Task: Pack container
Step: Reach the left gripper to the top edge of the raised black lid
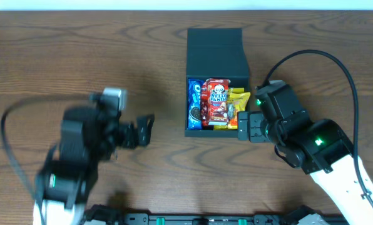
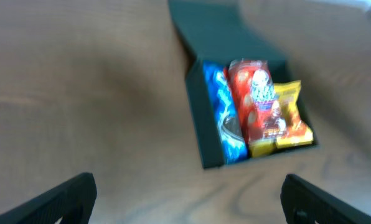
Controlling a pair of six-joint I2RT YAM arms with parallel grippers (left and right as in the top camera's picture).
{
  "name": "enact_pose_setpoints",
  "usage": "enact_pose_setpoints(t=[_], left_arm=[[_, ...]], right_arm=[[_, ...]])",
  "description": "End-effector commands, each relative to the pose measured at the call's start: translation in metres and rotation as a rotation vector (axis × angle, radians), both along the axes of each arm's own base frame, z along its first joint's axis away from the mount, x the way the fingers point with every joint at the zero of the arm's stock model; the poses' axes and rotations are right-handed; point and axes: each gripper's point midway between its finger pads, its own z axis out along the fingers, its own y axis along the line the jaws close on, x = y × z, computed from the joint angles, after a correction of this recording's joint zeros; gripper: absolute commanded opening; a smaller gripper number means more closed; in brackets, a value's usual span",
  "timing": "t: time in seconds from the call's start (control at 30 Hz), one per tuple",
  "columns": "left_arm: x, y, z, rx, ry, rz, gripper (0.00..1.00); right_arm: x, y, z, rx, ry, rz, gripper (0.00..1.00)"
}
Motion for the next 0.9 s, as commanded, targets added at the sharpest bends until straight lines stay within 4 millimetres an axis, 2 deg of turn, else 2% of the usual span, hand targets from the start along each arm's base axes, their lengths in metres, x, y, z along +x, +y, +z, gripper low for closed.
enact_pose_setpoints(t=[0.0, 0.13, 0.27, 0.4, 0.47, 0.7, 0.8, 0.87], left_arm=[[0.035, -0.014, 0.006, 0.009, 0.098, -0.064, 0.95], [0.08, -0.03, 0.007, -0.022, 0.147, -0.097, 0.95], [0.113, -0.041, 0.013, -0.08, 0.111, -0.127, 0.95], [0.141, -0.025, 0.017, -0.199, 0.172, -0.002, 0.95], [0.153, -0.016, 0.016, -0.271, 0.191, -0.014, 0.95], [0.193, 0.015, -0.003, -0.422, 0.267, 0.021, 0.95], [0.218, 0.015, -0.009, -0.455, 0.291, 0.052, 0.96], [0.235, 0.009, -0.01, -0.487, 0.297, 0.047, 0.96]], right_arm=[[0.002, -0.001, 0.005, -0.007, -0.021, -0.016, 0.99], [0.004, -0.006, 0.006, -0.029, -0.03, -0.029, 0.99], [0.005, -0.01, 0.006, -0.051, -0.04, -0.042, 0.99], [0.006, -0.015, 0.007, -0.073, -0.048, -0.053, 0.99], [0.006, -0.015, 0.007, -0.074, -0.05, -0.055, 0.99], [0.007, -0.015, 0.008, -0.074, -0.056, -0.057, 0.99], [0.008, -0.016, 0.008, -0.077, -0.058, -0.058, 0.99], [0.008, -0.015, 0.008, -0.075, -0.059, -0.058, 0.99]])
